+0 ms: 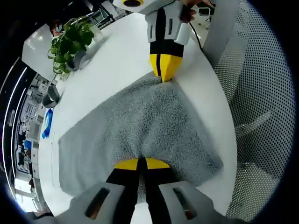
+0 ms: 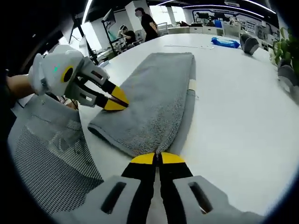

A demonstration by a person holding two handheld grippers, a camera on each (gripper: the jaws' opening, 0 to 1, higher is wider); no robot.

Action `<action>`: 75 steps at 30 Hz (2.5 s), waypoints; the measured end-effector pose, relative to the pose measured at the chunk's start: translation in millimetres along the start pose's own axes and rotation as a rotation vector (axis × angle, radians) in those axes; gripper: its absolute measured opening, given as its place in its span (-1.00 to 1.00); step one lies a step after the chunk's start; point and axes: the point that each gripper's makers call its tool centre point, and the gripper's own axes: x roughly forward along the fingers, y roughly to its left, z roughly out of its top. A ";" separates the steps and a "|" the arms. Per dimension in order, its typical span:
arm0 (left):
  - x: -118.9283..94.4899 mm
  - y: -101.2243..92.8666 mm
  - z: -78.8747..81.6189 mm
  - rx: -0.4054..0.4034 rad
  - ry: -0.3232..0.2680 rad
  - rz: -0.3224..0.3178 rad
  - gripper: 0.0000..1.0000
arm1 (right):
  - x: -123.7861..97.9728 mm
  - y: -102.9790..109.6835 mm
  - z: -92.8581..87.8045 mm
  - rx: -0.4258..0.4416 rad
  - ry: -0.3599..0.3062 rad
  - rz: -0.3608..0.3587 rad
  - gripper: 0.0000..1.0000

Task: Fold the towel on the table until its edges align and the towel forms a compact rectangular stack.

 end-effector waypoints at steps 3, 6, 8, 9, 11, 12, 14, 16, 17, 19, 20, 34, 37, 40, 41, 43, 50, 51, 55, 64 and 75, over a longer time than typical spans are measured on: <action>4.5 8.2 -0.5 -0.001 0.019 0.027 -0.95 | 1.0 2.6 0.1 -0.010 0.008 0.009 -0.99; 7.2 15.2 -2.4 -0.010 0.025 0.051 -0.96 | 2.1 5.6 0.3 -0.017 0.008 0.017 -0.99; 7.6 19.0 -3.2 -0.048 0.017 0.056 -0.97 | 2.5 5.3 2.5 -0.088 0.000 0.011 -0.98; 7.6 19.4 -3.6 -0.071 0.012 0.054 -0.97 | 2.4 6.6 3.5 -0.157 -0.004 0.005 -0.97; 6.2 20.1 -2.8 -0.190 -0.021 0.049 -0.96 | 0.5 9.3 1.4 -0.265 0.018 0.010 -0.92; 5.5 20.8 -2.0 -0.237 -0.051 0.043 -0.96 | -1.1 8.9 1.3 -0.309 0.021 0.003 -0.88; -0.6 21.6 -2.0 -0.268 -0.134 0.009 -0.92 | -5.7 12.3 -0.9 -0.397 0.016 0.006 -0.75; -10.2 24.9 -6.9 -0.326 -0.154 0.024 -0.81 | -11.4 12.2 -4.2 -0.466 0.015 -0.005 -0.71; -18.9 25.0 -9.9 -0.299 -0.169 0.030 -0.75 | -15.4 7.5 -4.8 -0.492 0.023 -0.037 -0.77; -30.2 18.0 -8.2 -0.224 -0.200 0.027 -0.74 | -23.2 3.5 -1.7 -0.538 0.017 -0.069 -0.83; -33.4 10.5 -6.3 -0.195 -0.209 0.007 -0.74 | -25.4 7.0 0.6 -0.533 0.002 -0.052 -0.82; -37.3 -58.2 -0.6 -0.017 -0.185 -0.124 -0.58 | -2.2 0.5 -4.5 -0.970 0.225 0.004 -0.81; -36.0 -57.7 -3.1 -0.044 -0.182 -0.119 -0.54 | 0.4 -1.7 -4.0 -0.985 0.227 0.017 -0.79; -33.9 -56.6 -5.6 -0.048 -0.183 -0.106 -0.53 | 2.3 -3.3 -1.9 -0.993 0.229 0.016 -0.85; -35.0 -56.2 -6.0 -0.066 -0.182 -0.103 -0.53 | 2.5 -3.2 -1.2 -0.995 0.229 0.014 -0.87; -33.6 -52.6 -4.9 -0.079 -0.178 -0.090 -0.53 | 3.2 -4.0 0.5 -0.941 0.223 0.000 -0.89; -44.8 -29.9 30.7 -0.123 -0.308 -0.005 -0.47 | -7.8 15.0 30.0 -0.630 0.109 0.020 -0.98; -45.8 -26.9 35.6 -0.121 -0.324 0.005 -0.45 | -9.9 17.8 36.3 -0.625 0.093 0.024 -0.98; -43.2 -10.9 62.5 -0.148 -0.386 0.059 -0.38 | -15.6 24.4 57.7 -0.610 0.102 0.027 -0.99; -42.6 6.8 79.9 -0.194 -0.386 0.157 -0.87 | -21.2 49.2 79.2 -0.587 0.079 0.072 -0.95; -47.1 7.2 75.6 -0.351 -0.433 0.030 -0.89 | -16.3 54.0 82.9 -1.414 0.084 -0.048 -0.68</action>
